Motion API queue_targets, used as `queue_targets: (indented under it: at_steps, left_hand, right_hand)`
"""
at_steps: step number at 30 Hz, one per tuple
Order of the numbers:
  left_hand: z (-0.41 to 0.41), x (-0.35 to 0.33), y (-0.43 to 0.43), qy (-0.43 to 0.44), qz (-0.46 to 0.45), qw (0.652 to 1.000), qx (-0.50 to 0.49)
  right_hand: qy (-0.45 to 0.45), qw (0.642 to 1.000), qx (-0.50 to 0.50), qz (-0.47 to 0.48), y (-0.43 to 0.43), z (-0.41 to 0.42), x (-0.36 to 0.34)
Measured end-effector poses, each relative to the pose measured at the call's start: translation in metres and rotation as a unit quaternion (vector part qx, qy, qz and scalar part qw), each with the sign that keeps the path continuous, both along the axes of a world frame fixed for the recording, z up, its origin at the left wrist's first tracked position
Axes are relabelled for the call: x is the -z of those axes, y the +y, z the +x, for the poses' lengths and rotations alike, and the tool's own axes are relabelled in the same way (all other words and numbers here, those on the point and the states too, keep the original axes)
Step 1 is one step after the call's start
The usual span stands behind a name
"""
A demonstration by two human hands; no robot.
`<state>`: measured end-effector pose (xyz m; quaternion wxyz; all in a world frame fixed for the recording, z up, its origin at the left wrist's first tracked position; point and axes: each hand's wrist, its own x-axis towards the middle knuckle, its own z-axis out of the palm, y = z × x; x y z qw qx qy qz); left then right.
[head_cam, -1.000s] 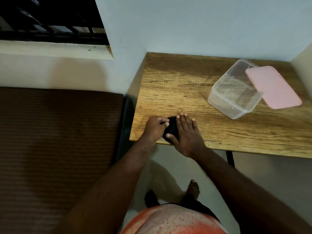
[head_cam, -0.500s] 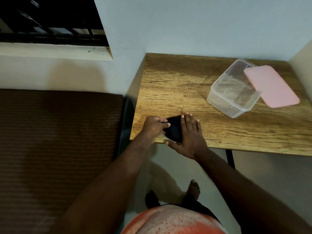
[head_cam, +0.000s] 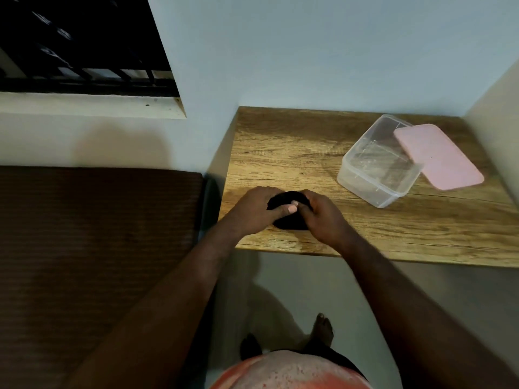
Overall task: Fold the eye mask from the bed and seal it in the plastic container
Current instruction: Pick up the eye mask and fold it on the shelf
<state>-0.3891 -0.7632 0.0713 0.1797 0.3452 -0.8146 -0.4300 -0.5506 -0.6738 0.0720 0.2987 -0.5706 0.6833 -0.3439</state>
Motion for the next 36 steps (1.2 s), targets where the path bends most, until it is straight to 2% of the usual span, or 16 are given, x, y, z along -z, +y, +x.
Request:
queue_targets:
  at_steps: [3,7,11,17,20,25,31,36]
  left_hand:
    - [-0.003,0.007,0.002,0.011,-0.071,0.997,-0.003]
    - [-0.009,0.018,0.011,-0.016,-0.129,0.991,-0.028]
    - [-0.011,0.032,0.02,-0.032,-0.083,0.994,-0.056]
    - [-0.016,0.05,0.023,0.017,-0.004,0.993,-0.119]
    - [-0.016,0.058,0.025,0.072,0.059,0.984,-0.151]
    - [-0.014,0.065,0.026,0.112,0.162,0.967,-0.159]
    - [-0.017,0.064,0.027,0.135,0.163,0.959,-0.189]
    - [-0.018,0.062,0.022,0.13,0.176,0.958,-0.182]
  right_hand:
    - [-0.071,0.997,-0.015,0.04,-0.004,-0.003,-0.008]
    - [-0.063,0.997,0.016,0.05,-0.006,-0.001,0.005]
    - [-0.028,0.997,0.068,0.008,-0.003,0.006,0.029]
    - [0.02,0.998,0.052,0.005,-0.002,0.007,0.052]
    - [-0.014,0.998,0.054,0.0,-0.004,0.006,0.056]
    - [-0.097,0.991,0.093,0.022,-0.005,0.007,0.061]
    - [-0.16,0.98,0.119,0.0,-0.007,0.008,0.053]
    - [-0.163,0.981,0.102,0.001,-0.01,0.006,0.049]
